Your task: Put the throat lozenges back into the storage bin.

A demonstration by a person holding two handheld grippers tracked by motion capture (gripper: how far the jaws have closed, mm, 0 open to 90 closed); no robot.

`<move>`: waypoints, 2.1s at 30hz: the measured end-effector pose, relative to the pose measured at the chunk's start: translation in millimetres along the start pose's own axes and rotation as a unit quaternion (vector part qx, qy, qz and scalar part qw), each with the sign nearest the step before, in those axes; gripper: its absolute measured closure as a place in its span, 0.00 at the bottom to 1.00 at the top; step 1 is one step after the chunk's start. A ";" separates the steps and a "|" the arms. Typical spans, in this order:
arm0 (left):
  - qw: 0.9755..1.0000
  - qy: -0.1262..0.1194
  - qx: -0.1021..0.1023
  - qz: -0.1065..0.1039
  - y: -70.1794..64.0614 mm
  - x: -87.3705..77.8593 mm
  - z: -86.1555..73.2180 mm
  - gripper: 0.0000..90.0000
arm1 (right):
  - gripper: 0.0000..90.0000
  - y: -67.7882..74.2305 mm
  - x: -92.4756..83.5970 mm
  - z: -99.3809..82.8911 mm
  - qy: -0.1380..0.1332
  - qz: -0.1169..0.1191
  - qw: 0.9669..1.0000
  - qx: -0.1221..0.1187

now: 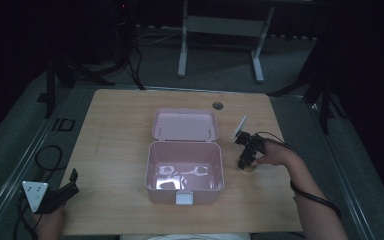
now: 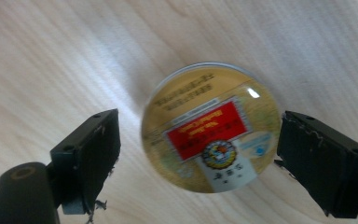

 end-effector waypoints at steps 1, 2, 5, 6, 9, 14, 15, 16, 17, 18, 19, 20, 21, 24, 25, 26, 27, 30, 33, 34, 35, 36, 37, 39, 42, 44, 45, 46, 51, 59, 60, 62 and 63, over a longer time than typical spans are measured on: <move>1.000 0.000 0.000 -0.001 0.0 0.0 0.0 0.03 | 0.15 -1.0 1.6 0.5 0.004 -0.005 1.000 0.000; 1.000 0.000 0.000 -0.001 0.0 0.0 0.0 0.03 | 0.15 -1.5 3.7 0.9 0.008 -0.004 1.000 -0.001; 1.000 0.000 0.000 -0.001 0.1 0.0 0.0 0.03 | 0.15 -1.9 7.4 1.5 0.016 -0.005 1.000 -0.002; 1.000 0.000 0.000 -0.001 0.0 0.0 0.0 0.03 | 0.16 -2.4 10.7 1.9 0.024 -0.006 1.000 0.001; 1.000 0.001 0.000 -0.001 0.1 0.1 0.0 0.03 | 0.21 -3.1 12.4 2.2 0.027 -0.005 1.000 0.000; 1.000 0.001 -0.001 -0.001 0.1 0.0 0.0 0.03 | 0.22 -1.4 11.5 2.6 0.035 0.000 0.999 -0.008; 1.000 0.001 -0.001 -0.001 0.1 0.1 0.0 0.03 | 0.22 -0.3 9.6 2.4 0.035 0.002 0.999 -0.012; 1.000 0.001 0.000 -0.001 0.2 0.1 0.0 0.03 | 0.22 0.4 8.0 2.3 0.033 0.004 0.999 -0.014; 1.000 0.001 -0.001 -0.001 0.2 0.2 0.0 0.03 | 0.22 1.3 5.3 1.9 0.032 0.003 0.999 -0.019; 1.000 0.001 -0.001 -0.001 0.2 0.2 0.0 0.03 | 0.22 1.3 5.3 1.9 0.032 0.003 0.999 -0.019; 1.000 0.001 0.000 -0.001 0.1 0.2 0.0 0.03 | 0.22 2.4 2.0 1.4 0.031 0.004 0.999 -0.026; 1.000 0.001 -0.001 -0.001 0.0 0.2 0.0 0.03 | 0.22 5.9 -5.4 -0.7 0.029 0.008 0.998 -0.048; 1.000 0.001 -0.001 -0.001 0.0 0.2 0.0 0.03 | 0.22 7.4 -9.4 -1.7 0.030 0.011 0.998 -0.056; 1.000 0.001 -0.001 -0.001 0.1 0.2 0.0 0.03 | 0.22 11.5 -17.5 -3.9 0.031 0.014 0.997 -0.076; 1.000 0.002 -0.001 -0.001 0.1 0.2 0.0 0.03 | 0.22 16.4 -27.2 -6.3 0.034 0.014 0.995 -0.090; 1.000 0.002 -0.001 -0.001 0.1 0.2 0.0 0.03 | 0.22 17.8 -30.6 -7.0 0.035 0.014 0.995 -0.095; 1.000 0.002 -0.001 -0.001 0.1 0.3 0.1 0.03 | 0.22 20.2 -36.5 -8.1 0.035 0.011 0.994 -0.103; 1.000 0.002 -0.001 -0.001 0.2 0.2 0.1 0.03 | 0.22 25.1 -51.0 -10.3 0.037 0.012 0.993 -0.110; 1.000 0.002 -0.001 -0.001 0.3 0.2 0.1 0.03 | 0.22 31.1 -71.5 -12.8 0.038 0.002 0.992 -0.121; 1.000 0.002 -0.001 -0.001 0.3 0.2 0.1 0.03 | 0.22 31.1 -71.5 -12.8 0.038 0.002 0.992 -0.121; 1.000 0.002 -0.002 0.000 0.2 0.3 0.1 0.03 | 0.22 32.3 -77.2 -13.5 0.036 0.000 0.991 -0.126; 1.000 0.002 -0.002 0.000 0.2 0.3 0.1 0.03 | 0.22 34.9 -89.7 -15.0 0.029 -0.008 0.991 -0.133; 1.000 0.002 -0.001 -0.001 0.2 0.3 0.1 0.03 | 0.22 36.1 -96.1 -15.8 0.025 -0.012 0.990 -0.137; 1.000 0.003 -0.002 -0.001 0.2 0.4 0.1 0.03 | 0.22 41.1 -116.6 -18.7 0.018 -0.021 0.989 -0.148; 1.000 0.003 -0.001 0.000 0.2 0.4 0.2 0.03 | 0.22 47.9 -144.9 -21.6 0.009 -0.031 0.987 -0.157; 1.000 0.003 -0.001 -0.001 0.1 0.4 0.2 0.03 | 0.22 52.2 -161.7 -22.7 0.001 -0.036 0.986 -0.160; 1.000 0.003 -0.001 -0.001 0.2 0.4 0.2 0.03 | 0.22 53.7 -166.7 -22.8 -0.001 -0.037 0.986 -0.160; 1.000 0.003 -0.001 0.000 0.2 0.4 0.2 0.03 | 0.22 55.5 -171.8 -22.7 -0.003 -0.039 0.986 -0.161; 1.000 0.002 -0.001 0.000 0.3 0.3 0.1 0.03 | 0.22 66.7 -174.9 -19.1 0.005 -0.045 0.984 -0.170; 1.000 0.003 -0.002 0.000 0.4 0.4 0.2 0.03 | 0.22 88.5 -162.2 -3.5 0.018 -0.034 0.979 -0.201; 1.000 0.003 -0.002 0.000 0.4 0.4 0.2 0.03 | 0.22 92.0 -162.0 -1.1 0.020 -0.032 0.978 -0.205; 1.000 0.003 -0.002 0.000 0.5 0.4 0.2 0.03 | 0.22 99.4 -162.1 3.9 0.018 -0.028 0.976 -0.217; 1.000 0.003 -0.002 0.000 0.4 0.4 0.2 0.03 | 0.22 103.1 -162.2 6.7 0.017 -0.027 0.974 -0.223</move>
Point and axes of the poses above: each handheld gripper's, and its own axes: x roughly forward along the jaws, z roughly out of its top, y roughly to its left, the point moved 2 cm from there along x, roughly forward along the jaws, and after that the axes turned 1 degree about -x, right-handed, at the moved point
